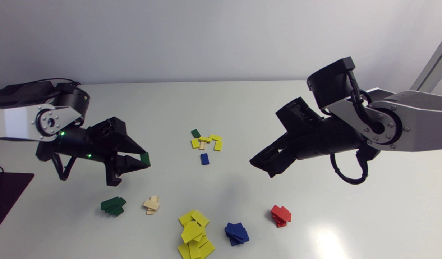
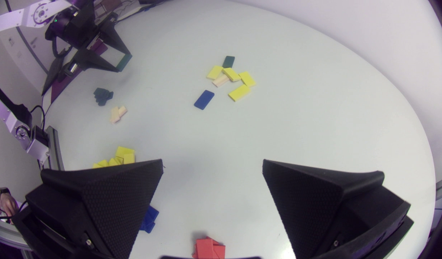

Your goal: Take domino bricks one by one from the mixed stack on the table and place each onto the existing stack of the same color.

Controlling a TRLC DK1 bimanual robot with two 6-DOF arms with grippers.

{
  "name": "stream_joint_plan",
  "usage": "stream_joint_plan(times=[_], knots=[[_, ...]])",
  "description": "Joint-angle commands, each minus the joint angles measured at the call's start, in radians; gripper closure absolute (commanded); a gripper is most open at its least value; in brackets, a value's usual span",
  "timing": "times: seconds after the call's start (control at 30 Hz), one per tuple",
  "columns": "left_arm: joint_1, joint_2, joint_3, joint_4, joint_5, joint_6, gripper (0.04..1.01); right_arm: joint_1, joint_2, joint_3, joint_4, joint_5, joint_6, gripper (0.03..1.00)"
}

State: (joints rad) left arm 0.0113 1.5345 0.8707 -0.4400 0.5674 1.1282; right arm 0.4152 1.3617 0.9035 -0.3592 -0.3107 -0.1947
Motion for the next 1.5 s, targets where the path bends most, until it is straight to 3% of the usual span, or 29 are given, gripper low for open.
stream_joint_plan(times=[0.0, 0.3, 0.9, 1.13, 1.47], knots=[[0.042, -0.074, -0.095, 0.041, 0.015, -0.019, 0.744, 0.017, -0.013, -0.032, 0.014, -0.002, 0.015, 0.066], [0.147, -0.185, -0.28, 0.087, 0.014, 0.002, 0.744, 0.042, -0.016, -0.034, 0.014, 0.007, 0.034, 0.066], [0.286, -0.272, -0.366, 0.073, 0.002, 0.07, 0.744, 0.046, -0.013, -0.051, 0.04, 0.013, 0.035, 0.066], [0.308, -0.278, -0.368, 0.012, 0.002, 0.096, 0.744, 0.046, -0.01, -0.052, 0.045, 0.012, 0.035, 0.066], [0.319, -0.283, -0.401, 0.0, -0.024, 0.139, 0.744, 0.046, -0.015, -0.058, 0.048, 0.01, 0.034, 0.066]])
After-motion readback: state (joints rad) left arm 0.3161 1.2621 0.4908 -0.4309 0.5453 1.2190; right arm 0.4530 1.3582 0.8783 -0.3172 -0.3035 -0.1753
